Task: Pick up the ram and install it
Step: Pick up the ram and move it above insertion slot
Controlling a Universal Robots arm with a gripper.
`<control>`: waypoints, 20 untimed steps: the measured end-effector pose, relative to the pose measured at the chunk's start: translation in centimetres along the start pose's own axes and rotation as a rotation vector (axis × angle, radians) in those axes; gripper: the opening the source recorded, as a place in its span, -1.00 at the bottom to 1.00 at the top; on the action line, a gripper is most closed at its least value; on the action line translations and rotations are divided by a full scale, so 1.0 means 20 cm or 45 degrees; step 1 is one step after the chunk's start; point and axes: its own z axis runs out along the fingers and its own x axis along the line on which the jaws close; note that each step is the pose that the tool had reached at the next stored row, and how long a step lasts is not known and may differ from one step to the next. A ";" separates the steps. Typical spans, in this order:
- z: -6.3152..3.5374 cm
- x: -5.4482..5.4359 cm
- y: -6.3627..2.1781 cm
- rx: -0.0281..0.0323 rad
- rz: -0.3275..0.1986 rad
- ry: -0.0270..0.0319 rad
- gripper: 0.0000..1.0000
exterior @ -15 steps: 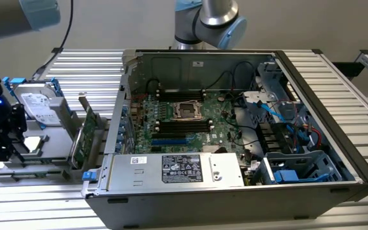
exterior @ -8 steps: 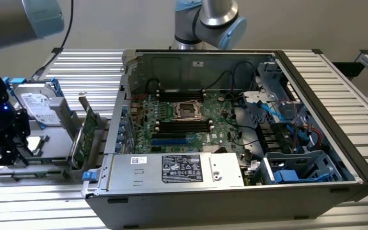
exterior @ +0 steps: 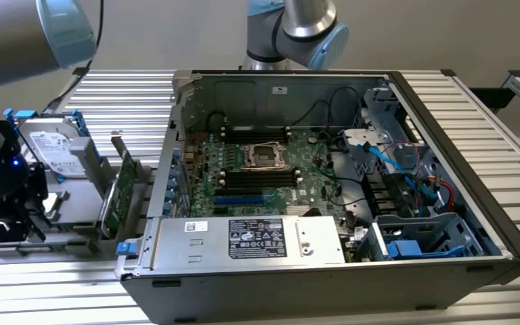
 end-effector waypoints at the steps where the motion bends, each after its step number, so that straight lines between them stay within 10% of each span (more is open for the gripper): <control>1: 0.009 0.00 -0.001 0.0001 0.000 -0.0002 -0.40; 20: 0.170 0.01 -0.019 0.0001 0.000 0.0004 -0.40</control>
